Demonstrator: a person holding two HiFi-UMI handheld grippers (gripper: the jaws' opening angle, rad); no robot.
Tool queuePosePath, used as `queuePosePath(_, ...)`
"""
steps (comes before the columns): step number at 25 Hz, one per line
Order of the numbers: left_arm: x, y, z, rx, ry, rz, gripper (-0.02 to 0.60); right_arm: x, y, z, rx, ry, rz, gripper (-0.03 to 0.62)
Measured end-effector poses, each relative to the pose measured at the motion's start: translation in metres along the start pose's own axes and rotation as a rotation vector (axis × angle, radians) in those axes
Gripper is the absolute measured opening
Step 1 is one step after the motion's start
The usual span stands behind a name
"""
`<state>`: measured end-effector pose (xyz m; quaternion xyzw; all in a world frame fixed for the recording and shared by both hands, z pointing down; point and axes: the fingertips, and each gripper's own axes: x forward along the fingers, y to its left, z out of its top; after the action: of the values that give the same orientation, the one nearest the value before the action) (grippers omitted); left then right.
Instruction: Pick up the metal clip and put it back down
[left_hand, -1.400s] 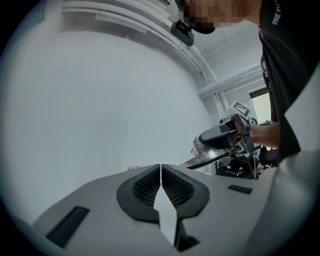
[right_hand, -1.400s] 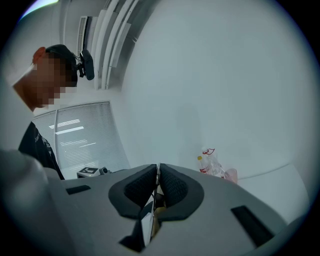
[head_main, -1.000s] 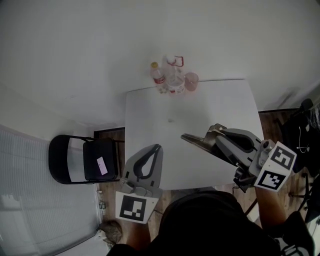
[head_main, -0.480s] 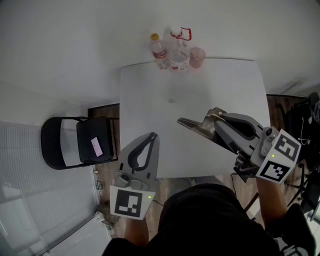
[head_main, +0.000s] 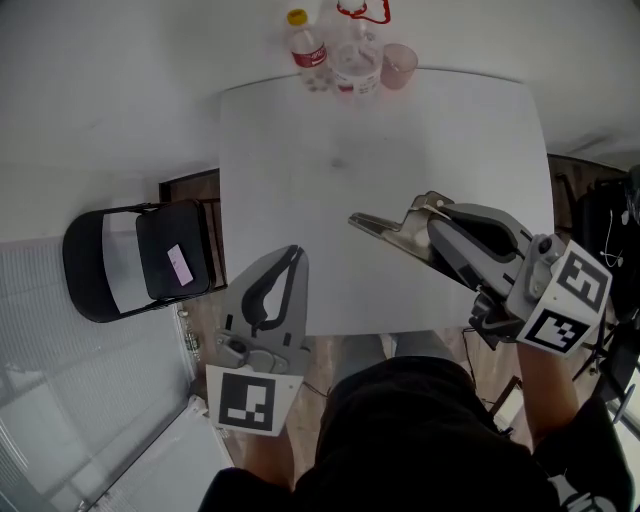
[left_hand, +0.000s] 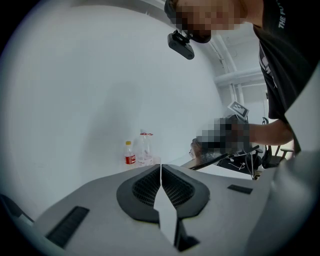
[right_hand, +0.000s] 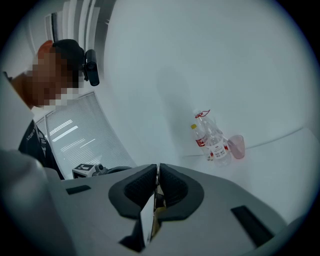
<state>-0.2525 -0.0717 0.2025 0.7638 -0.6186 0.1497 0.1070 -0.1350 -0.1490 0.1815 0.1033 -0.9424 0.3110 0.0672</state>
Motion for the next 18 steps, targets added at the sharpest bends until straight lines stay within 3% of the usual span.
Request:
queuePosePath(4,0.01,-0.009,-0.021,-0.009,0.034,-0.01,0.023,0.001,-0.016,-0.02,0.023,0.023,-0.004,0.035)
queuePosePath(12,0.004,-0.106,-0.027,-0.016,0.111,-0.048,0.023,-0.089,-0.02,-0.05,0.1,0.039,-0.024,0.035)
queuePosePath(18,0.009,-0.12,-0.04,-0.05,0.147,-0.076,0.023,-0.093,-0.028,-0.066,0.14,0.077,-0.039,0.035)
